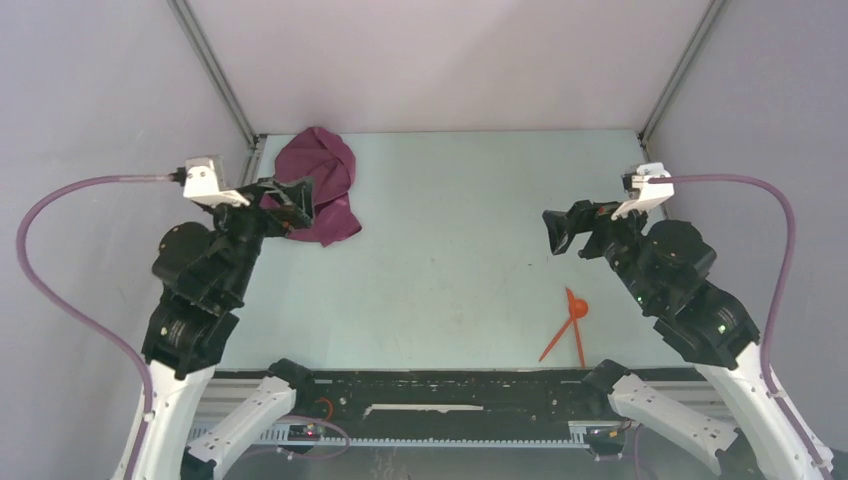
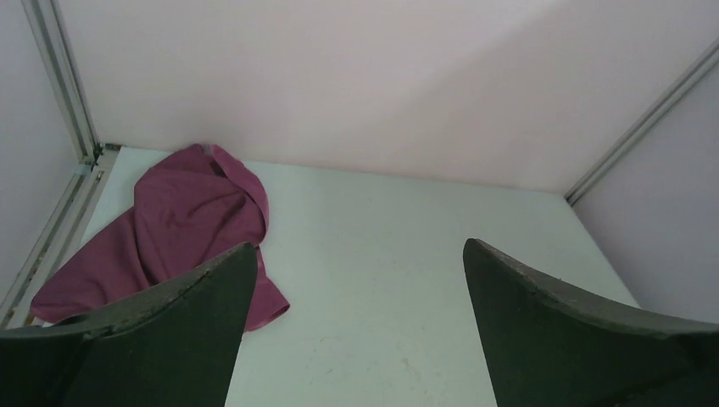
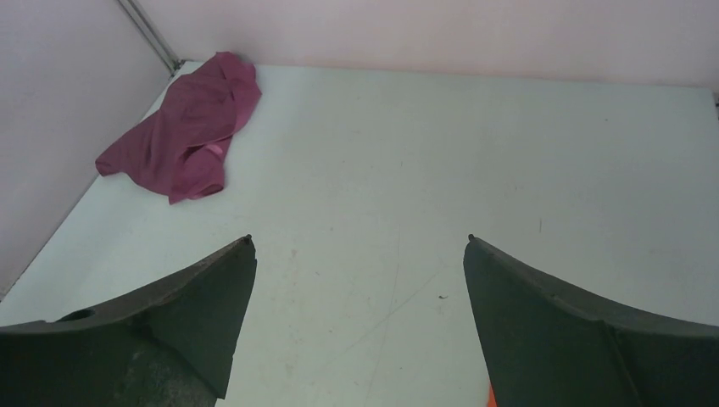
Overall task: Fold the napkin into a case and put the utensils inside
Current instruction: Move the crumpled napkin to the corner of the board.
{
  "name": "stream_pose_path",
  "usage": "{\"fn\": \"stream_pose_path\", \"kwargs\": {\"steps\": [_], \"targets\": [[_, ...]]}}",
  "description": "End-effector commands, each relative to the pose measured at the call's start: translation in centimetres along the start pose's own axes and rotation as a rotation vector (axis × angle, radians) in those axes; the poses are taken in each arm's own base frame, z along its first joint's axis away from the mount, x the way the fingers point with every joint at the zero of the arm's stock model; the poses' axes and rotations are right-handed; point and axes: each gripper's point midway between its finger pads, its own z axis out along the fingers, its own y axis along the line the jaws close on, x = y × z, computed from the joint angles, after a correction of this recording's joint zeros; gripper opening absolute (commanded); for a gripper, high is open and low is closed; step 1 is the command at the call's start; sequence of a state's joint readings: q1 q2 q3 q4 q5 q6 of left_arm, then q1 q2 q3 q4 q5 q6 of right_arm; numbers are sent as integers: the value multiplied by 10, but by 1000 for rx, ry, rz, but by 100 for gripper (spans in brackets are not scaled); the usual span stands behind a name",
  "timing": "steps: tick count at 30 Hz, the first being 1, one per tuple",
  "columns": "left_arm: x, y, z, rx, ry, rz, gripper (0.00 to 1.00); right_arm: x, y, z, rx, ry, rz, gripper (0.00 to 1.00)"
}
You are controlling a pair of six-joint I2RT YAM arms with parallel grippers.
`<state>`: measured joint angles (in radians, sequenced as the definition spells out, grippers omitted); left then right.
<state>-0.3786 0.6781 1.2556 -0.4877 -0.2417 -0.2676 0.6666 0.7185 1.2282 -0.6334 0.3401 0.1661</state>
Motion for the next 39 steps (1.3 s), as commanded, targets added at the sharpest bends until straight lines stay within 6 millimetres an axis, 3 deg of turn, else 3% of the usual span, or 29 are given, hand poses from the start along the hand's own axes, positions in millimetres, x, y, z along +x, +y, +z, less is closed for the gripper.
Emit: {"fn": "stream_pose_path", "kwargs": {"steps": [1,5,10,17,20,25,32,39], "targets": [[21,9,21,-78,52,48,100,0,4,13,12,-19,44,99],[62,22,40,-175,170,54,100,11,7,27,26,20,45,100],[136,50,57,-324,316,-36,100,24,11,42,34,68,38,100],[252,123,56,-621,482,-483,99,41,15,52,43,125,58,100],[296,143,55,-711,562,-632,94,47,16,52,33,127,78,100],[333,167,73,-838,588,-680,88,52,17,52,25,131,97,100],[364,181,115,-905,648,-707,81,51,10,46,48,125,99,100],[386,192,127,-985,673,-723,74,51,4,46,72,125,95,100]]}}
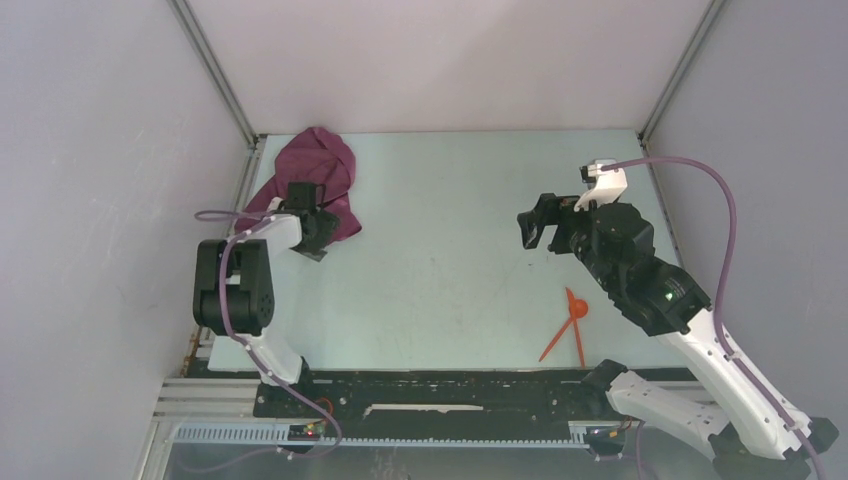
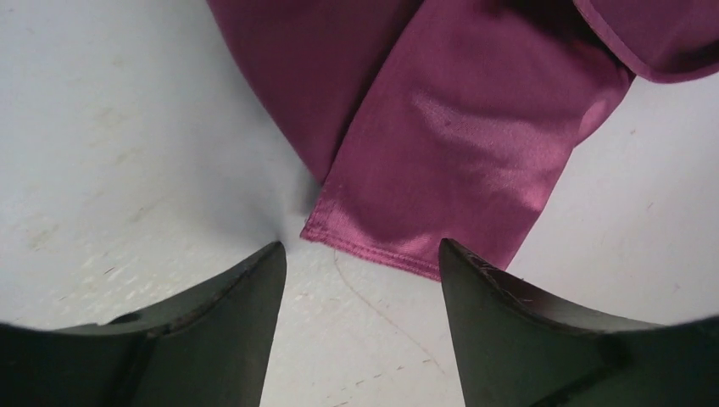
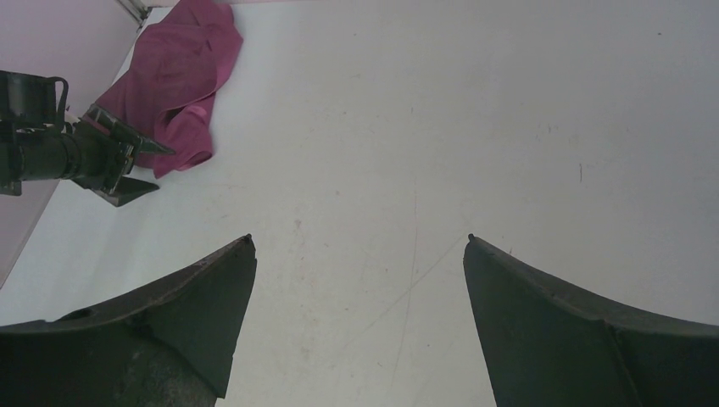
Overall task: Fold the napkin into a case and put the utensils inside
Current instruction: Move the crumpled napkin to the corner of the board.
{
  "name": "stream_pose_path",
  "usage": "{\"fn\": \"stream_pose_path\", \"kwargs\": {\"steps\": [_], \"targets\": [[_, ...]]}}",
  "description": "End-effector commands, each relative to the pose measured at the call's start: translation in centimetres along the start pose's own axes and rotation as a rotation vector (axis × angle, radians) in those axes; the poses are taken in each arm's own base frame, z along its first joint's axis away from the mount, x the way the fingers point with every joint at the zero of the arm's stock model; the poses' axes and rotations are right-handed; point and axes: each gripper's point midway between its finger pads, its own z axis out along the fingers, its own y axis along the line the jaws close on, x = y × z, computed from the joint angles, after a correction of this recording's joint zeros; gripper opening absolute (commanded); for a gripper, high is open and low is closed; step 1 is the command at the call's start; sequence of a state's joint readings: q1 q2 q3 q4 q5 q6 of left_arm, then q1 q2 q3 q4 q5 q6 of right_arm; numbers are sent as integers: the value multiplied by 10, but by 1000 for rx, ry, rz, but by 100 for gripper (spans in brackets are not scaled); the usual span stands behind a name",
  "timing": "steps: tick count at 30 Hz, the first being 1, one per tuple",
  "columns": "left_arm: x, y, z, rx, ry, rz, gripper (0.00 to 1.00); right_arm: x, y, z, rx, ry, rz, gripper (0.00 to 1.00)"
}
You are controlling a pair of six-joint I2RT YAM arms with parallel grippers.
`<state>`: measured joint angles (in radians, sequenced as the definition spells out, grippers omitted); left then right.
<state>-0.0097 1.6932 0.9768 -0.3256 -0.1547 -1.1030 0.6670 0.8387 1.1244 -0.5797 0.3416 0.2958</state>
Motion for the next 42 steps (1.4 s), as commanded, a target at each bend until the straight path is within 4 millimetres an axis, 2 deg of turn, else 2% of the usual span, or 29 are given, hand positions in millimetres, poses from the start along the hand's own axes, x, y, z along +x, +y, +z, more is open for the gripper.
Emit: {"fn": "stream_pose_path", "kwargs": {"steps": [1,3,5,11,14,19,22,27,31,36,39,42], "targets": [[-11,-12,10,-8,-25,-44,69,-7,-3,1,23,-25,25,100],[-15,-14,11,-16,-33,-12,59,-4,-3,4,28,-16,26,100],[-17,-16,12,-21,-33,9,53,-3,-3,6,29,-9,29,100],[-16,-23,8,0,-2,121,10,1,2,12,13,8,30,99],[-11,-25,-8,12,-19,199,1,1,2,15,16,11,29,99],[15,-43,-50,88,-82,392,0,2,1,17,29,13,31,100],[48,-57,-79,163,-98,553,0,4,-1,19,46,19,37,100],[112,-64,-116,278,-56,851,0,11,-6,25,78,44,67,100],[160,-51,-145,353,-34,1063,0,18,-9,34,89,77,106,100],[221,-18,-175,493,62,1209,0,28,-18,51,76,138,212,100],[238,4,-185,543,113,1233,0,39,-13,69,-3,189,257,100],[236,29,-186,546,144,1196,0,53,0,93,-83,253,276,98]]}}
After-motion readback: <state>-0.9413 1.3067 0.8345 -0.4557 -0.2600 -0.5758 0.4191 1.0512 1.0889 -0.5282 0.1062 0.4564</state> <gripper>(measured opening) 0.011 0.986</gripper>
